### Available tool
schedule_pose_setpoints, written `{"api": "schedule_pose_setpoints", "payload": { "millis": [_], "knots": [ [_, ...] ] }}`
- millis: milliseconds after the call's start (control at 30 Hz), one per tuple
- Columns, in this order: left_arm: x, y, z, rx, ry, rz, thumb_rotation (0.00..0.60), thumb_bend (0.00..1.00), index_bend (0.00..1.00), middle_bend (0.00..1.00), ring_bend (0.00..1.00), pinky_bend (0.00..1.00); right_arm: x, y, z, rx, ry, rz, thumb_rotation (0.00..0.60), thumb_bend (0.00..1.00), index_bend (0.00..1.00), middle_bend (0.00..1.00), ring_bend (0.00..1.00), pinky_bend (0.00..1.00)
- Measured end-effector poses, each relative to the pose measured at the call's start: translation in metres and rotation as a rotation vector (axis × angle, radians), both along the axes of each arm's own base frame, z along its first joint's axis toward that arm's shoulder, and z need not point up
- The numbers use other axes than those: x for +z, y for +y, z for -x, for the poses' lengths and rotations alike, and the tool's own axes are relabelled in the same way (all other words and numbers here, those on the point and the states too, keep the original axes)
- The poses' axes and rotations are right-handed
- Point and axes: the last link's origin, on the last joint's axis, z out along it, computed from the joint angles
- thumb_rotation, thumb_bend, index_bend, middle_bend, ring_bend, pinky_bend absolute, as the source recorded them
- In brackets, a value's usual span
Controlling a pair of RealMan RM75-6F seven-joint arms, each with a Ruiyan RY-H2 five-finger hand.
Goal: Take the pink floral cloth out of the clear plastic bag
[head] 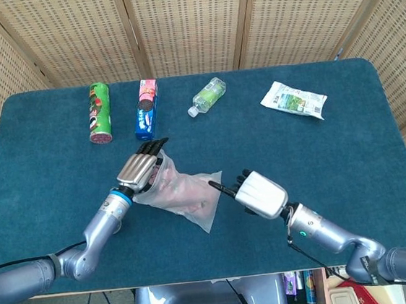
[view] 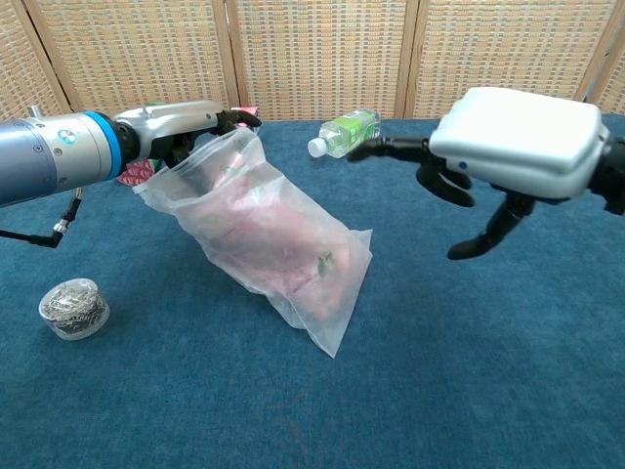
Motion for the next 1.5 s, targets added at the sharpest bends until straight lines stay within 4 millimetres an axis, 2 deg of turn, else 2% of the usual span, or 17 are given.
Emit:
{"api": "schedule_pose_setpoints", "payload": {
  "millis": [100,200,300,367,533,633,1067,1500],
  "knots": [
    [-0.001,0.000,-0.003,0.000,-0.004,0.003,0.600,0.39,0.66,0.00,0.00,0.00,0.000,0.009,0.016,0.156,0.090,0.017,0.600,0.00,0.24,0.88,0.80,0.96],
    [-0.001,-0.001,-0.005,-0.007,0.000,0.000,0.600,0.39,0.66,0.00,0.00,0.00,-0.008,0.018,0.025,0.309,0.183,0.005,0.600,0.00,0.26,0.89,0.81,0.99],
    [0.001,-0.002,-0.007,-0.014,0.014,-0.002,0.600,0.39,0.66,0.00,0.00,0.00,-0.028,0.028,0.017,0.441,0.237,-0.023,0.600,0.00,0.27,0.91,0.84,1.00],
    [0.002,-0.002,-0.008,-0.012,0.017,-0.004,0.600,0.39,0.66,0.00,0.00,0.00,-0.040,0.029,0.010,0.484,0.261,-0.031,0.600,0.04,0.29,0.92,0.85,1.00],
    [0.004,-0.003,-0.008,-0.013,0.029,-0.012,0.600,0.39,0.66,0.00,0.00,0.00,-0.063,0.028,-0.005,0.529,0.304,-0.039,0.600,0.22,0.33,0.93,0.86,1.00],
    [0.004,-0.004,-0.008,-0.006,0.026,-0.012,0.600,0.39,0.66,0.00,0.00,0.00,-0.073,0.026,-0.014,0.545,0.324,-0.038,0.600,0.27,0.35,0.93,0.86,1.00],
    [0.001,-0.006,-0.009,0.000,0.008,0.003,0.600,0.39,0.66,0.00,0.00,0.00,-0.089,0.010,-0.026,0.504,0.416,0.034,0.600,0.31,0.38,0.93,0.86,1.00],
    [0.002,-0.005,-0.008,0.005,0.004,0.004,0.600,0.39,0.66,0.00,0.00,0.00,-0.101,0.012,-0.033,0.493,0.423,0.034,0.600,0.31,0.39,0.93,0.86,1.00]
  ]
}}
